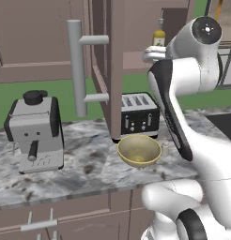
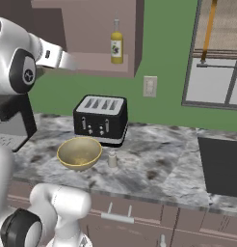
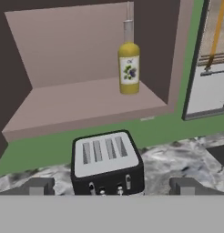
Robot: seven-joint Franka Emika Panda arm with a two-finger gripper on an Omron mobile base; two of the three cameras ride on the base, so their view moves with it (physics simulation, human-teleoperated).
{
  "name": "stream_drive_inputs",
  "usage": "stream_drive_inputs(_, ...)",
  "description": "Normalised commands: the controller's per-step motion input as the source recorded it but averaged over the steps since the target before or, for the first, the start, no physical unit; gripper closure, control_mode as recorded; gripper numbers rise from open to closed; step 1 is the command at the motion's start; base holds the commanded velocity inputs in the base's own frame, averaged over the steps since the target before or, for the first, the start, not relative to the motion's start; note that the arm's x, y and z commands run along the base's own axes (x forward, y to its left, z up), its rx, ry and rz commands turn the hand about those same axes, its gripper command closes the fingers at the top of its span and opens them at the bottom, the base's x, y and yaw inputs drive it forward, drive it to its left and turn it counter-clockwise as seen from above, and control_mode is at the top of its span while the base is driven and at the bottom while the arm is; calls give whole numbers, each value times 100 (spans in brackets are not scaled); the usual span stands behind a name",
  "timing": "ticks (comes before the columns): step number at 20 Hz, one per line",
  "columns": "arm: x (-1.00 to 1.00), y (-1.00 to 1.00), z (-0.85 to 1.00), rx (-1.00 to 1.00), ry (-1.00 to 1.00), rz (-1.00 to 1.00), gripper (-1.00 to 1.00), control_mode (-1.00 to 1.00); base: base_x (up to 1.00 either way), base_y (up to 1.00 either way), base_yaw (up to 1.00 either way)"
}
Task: Retrieve the bottle and the shaker from the cabinet and place them next to the mixing bowl on the counter. Then add garlic from the fridge to the mixing bowl.
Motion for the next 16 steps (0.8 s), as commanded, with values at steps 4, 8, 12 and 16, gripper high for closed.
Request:
stream_drive_inputs(4,58,-3,0,-6,-1,-2,-100,-100,0,0,0)
stream_drive_inputs(8,56,0,0,-9,0,-2,-100,-100,0,0,0)
stream_drive_inputs(12,72,-12,0,-1,0,-5,-100,-100,0,0,0)
stream_drive_inputs(16,50,-14,2,0,0,-2,-100,-100,0,0,0)
